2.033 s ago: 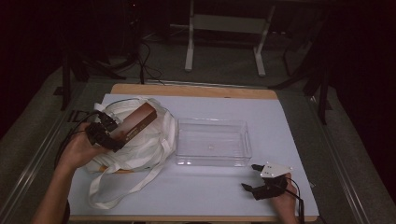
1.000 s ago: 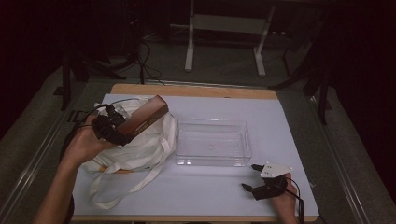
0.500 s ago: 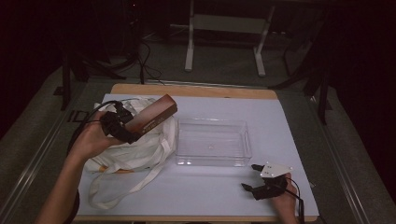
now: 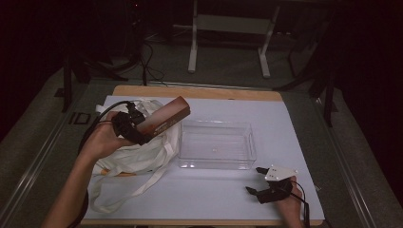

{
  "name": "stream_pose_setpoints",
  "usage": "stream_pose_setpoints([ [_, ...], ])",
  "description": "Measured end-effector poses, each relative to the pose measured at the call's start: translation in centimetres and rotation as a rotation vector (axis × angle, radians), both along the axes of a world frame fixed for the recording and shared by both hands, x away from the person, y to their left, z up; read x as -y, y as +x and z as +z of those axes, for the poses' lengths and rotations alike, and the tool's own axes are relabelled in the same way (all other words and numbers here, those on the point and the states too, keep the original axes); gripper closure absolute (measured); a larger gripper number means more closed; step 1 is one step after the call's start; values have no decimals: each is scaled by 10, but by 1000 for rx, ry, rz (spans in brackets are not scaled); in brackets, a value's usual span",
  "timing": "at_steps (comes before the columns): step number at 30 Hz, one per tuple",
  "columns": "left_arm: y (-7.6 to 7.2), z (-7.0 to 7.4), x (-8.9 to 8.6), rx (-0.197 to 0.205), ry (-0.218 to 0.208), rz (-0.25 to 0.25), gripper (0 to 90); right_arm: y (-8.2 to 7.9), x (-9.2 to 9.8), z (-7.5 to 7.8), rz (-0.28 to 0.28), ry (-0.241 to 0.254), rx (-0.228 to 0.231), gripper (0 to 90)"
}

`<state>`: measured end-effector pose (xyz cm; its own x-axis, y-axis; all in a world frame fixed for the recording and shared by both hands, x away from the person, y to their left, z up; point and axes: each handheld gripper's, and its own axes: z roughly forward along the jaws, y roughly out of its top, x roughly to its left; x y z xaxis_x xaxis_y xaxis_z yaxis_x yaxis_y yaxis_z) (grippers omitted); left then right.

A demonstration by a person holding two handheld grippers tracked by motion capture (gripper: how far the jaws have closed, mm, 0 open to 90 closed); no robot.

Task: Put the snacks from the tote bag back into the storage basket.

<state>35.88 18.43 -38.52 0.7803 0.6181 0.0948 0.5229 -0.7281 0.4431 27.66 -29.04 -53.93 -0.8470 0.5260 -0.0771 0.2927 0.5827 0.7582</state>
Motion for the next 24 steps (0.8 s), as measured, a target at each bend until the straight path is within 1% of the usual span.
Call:
stream_pose_setpoints([
  [4,0,1,7,8,4,-17,441,0,0,0,0,1,0,167],
  [13,0,1,18,9,19,-57,441,0,0,0,0,2,1,167],
  [20,0,1,24,12,22,-74,441,0,0,0,0,3,1,167],
  [24,0,0,29,9,30,-94,441,0,0,0,0,2,2,167],
])
